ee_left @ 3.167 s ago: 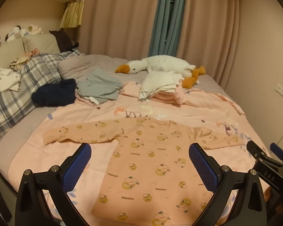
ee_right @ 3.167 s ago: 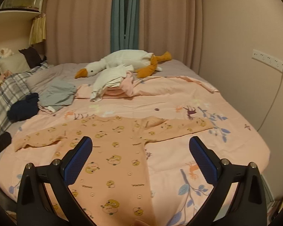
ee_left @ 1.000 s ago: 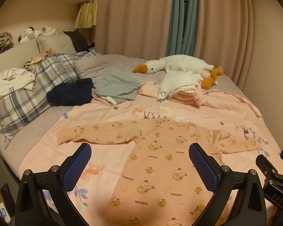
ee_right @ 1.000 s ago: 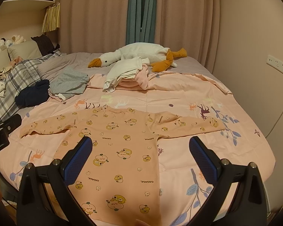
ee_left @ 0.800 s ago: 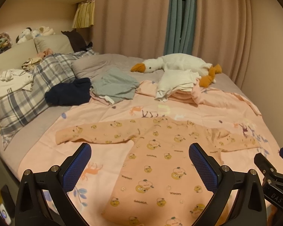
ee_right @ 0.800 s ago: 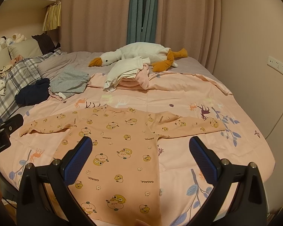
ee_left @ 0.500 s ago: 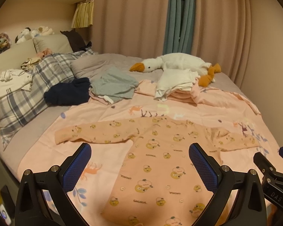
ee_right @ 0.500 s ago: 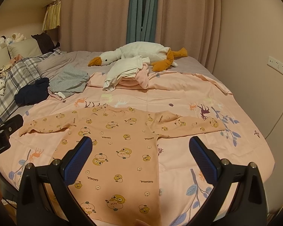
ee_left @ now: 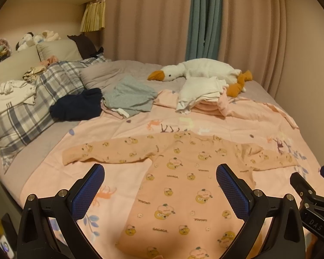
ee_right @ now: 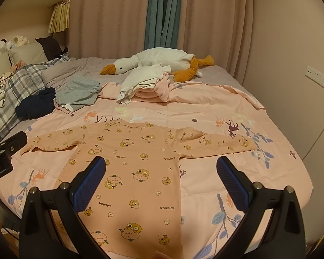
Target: Fold small clothes
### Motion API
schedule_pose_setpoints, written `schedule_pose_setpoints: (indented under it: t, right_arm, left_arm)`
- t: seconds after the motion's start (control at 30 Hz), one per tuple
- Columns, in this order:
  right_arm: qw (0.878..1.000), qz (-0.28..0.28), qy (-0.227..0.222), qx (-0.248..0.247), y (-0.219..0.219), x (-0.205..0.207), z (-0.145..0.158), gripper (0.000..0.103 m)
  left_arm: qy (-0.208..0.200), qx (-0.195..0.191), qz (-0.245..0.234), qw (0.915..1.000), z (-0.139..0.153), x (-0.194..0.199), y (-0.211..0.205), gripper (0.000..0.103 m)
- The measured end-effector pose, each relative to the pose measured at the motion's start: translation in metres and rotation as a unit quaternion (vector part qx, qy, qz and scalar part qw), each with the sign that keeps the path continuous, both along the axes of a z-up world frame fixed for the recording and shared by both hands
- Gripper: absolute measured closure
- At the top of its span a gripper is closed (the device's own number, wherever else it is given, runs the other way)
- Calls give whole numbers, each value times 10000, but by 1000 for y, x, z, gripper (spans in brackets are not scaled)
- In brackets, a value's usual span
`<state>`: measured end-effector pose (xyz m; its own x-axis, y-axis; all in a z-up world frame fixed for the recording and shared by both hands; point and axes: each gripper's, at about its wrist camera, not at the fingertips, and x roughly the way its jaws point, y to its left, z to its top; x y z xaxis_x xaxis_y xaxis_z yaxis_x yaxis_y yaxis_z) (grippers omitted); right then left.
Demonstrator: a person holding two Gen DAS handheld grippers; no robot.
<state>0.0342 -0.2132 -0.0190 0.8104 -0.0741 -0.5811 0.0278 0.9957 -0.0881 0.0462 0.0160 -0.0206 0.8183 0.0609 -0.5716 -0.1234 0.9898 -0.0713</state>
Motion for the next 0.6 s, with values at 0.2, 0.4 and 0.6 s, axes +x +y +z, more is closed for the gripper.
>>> schedule_pose_setpoints:
  t: [0.2, 0.4, 0.6]
  right_arm:
    - [10000, 66, -37, 16, -1, -1, 2, 0]
    - [9981, 393, 201, 421, -29, 21, -1, 0]
    - [9883, -241, 585, 1387, -120, 81, -16, 0]
  left_arm:
    - [6, -3, -57, 10000, -2, 3, -1, 1]
    - [-232, -290, -180, 9991, -21, 51, 9, 1]
    - [489, -709, -568, 9947, -108, 146, 23, 1]
